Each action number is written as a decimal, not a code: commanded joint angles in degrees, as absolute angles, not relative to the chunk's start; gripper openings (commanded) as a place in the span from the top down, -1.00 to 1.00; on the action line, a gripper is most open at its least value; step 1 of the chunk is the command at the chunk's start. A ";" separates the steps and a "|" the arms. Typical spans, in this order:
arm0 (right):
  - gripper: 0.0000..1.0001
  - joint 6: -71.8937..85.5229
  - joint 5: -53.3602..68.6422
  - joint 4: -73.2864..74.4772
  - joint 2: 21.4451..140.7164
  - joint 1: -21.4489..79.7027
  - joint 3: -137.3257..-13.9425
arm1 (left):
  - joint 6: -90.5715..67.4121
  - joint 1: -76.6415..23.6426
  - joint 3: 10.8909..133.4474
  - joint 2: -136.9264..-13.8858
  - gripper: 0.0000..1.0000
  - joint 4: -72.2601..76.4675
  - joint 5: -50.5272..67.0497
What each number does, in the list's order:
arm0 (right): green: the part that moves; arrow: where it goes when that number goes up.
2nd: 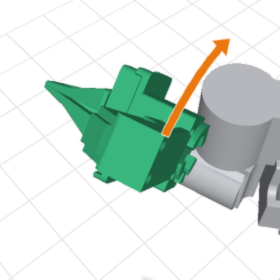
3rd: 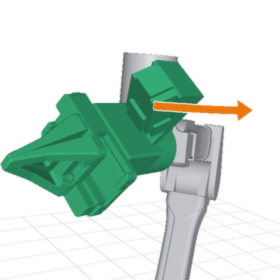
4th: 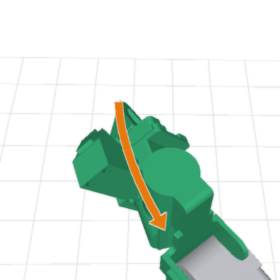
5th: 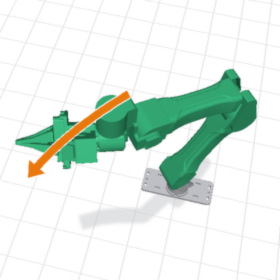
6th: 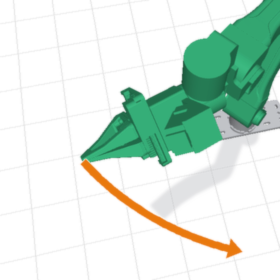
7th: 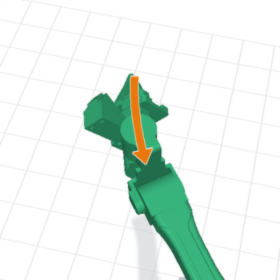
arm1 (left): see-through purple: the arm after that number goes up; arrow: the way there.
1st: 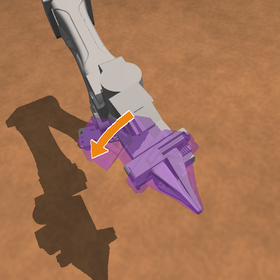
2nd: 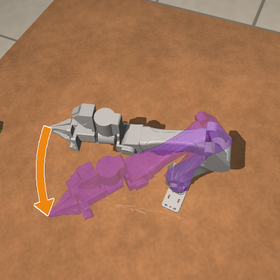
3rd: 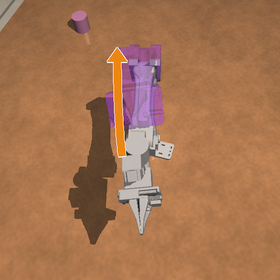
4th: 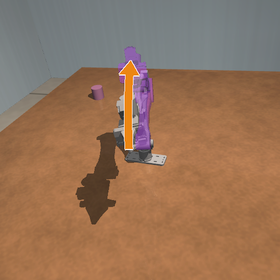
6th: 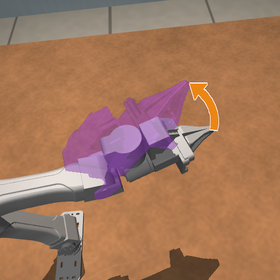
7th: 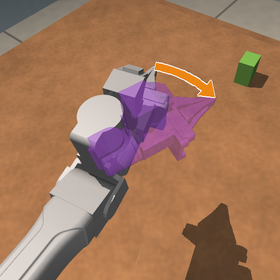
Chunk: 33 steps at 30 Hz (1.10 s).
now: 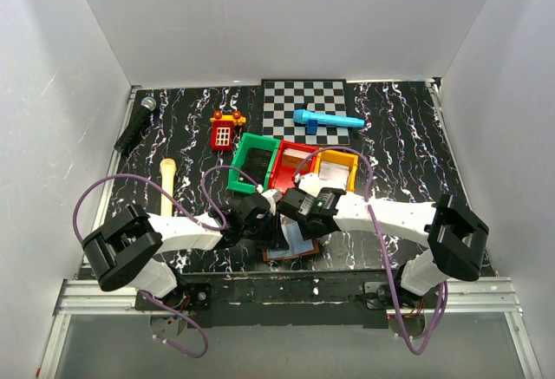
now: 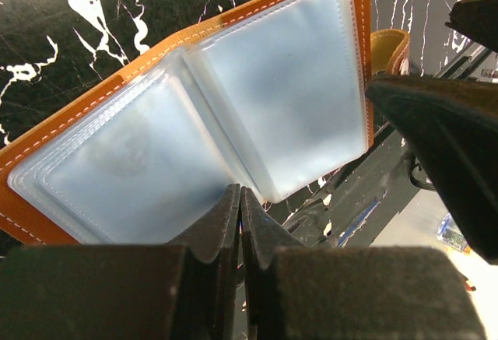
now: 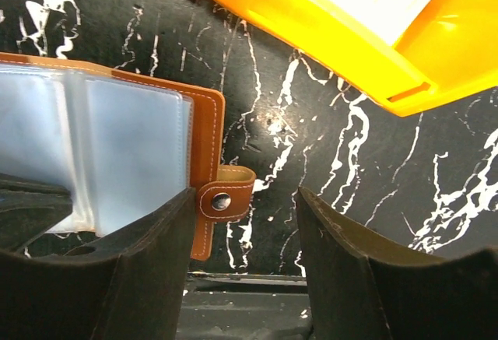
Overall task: Take the credit cards out of the card holder
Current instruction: Remove the credit card from the card holder.
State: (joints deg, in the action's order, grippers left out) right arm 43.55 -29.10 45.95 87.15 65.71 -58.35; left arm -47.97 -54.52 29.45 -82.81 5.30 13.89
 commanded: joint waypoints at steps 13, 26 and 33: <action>0.31 43.86 -29.18 46.41 84.55 66.27 -57.31 | -46.76 -54.93 27.69 -81.30 1.00 2.90 12.39; 0.36 44.03 -27.51 45.27 87.27 66.18 -55.46 | -47.02 -55.11 26.89 -79.63 1.00 3.08 12.13; 0.36 44.21 -26.10 42.81 89.12 66.27 -54.23 | -46.84 -55.28 26.54 -78.14 1.00 2.46 11.87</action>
